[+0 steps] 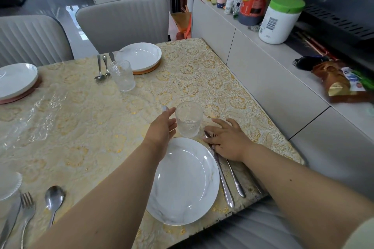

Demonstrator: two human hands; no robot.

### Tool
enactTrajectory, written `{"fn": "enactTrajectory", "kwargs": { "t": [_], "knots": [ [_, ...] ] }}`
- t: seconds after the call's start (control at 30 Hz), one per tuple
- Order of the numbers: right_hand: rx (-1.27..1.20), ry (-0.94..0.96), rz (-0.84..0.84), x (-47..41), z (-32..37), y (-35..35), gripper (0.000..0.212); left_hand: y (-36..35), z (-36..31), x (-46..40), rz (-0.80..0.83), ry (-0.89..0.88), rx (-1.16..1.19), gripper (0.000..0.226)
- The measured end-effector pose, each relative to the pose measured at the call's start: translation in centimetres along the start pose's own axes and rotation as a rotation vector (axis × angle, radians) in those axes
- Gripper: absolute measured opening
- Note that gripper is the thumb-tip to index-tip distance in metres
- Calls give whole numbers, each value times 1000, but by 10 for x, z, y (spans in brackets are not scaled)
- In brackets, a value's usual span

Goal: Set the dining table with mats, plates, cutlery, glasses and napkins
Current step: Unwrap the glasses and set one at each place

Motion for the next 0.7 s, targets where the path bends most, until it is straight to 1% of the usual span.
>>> {"fn": "enactTrajectory", "kwargs": {
  "t": [0.07,0.13,0.17,0.2,0.27,0.3,0.4,0.47,0.53,0.63,0.7],
  "knots": [
    [-39,-22,-31,-2,-3,5,45,0,-2,0,0,-13,-40,39],
    [-107,-91,-101,-1,-12,13,51,0,-4,-3,0,-39,-89,28],
    [-133,-133,-115,0,-16,14,59,0,-5,-4,4,-47,-107,22],
    [-143,-164,-107,3,-18,12,68,0,-5,-5,10,-58,-123,21],
    [-112,-175,-68,6,-16,4,82,-1,-4,-7,27,-72,-139,24],
    [-89,-165,-49,8,-14,2,85,-2,-3,-7,36,-78,-143,25],
    [-25,-106,-18,5,-9,1,84,-3,-4,-6,53,-91,-151,25],
    [-30,-80,-32,2,-5,5,82,-2,-4,-6,58,-88,-165,24],
    [-108,-108,-62,-2,-6,11,85,-1,-3,-7,48,-95,-174,20],
    [-361,-256,-160,-7,-16,29,84,1,-2,-7,37,-116,-191,35],
    [-542,-315,-216,-15,-18,42,81,1,-3,-6,40,-130,-193,35]
  ]
}}
Point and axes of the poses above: each hand's wrist, its own x-axis away from the middle knuckle, its own y-axis out of the back of the hand, z = x × y, the point moved 7 cm from there along -x, towards the middle knuckle, and after that the axes turned 11 degrees about -y, right-handed, at the moved point
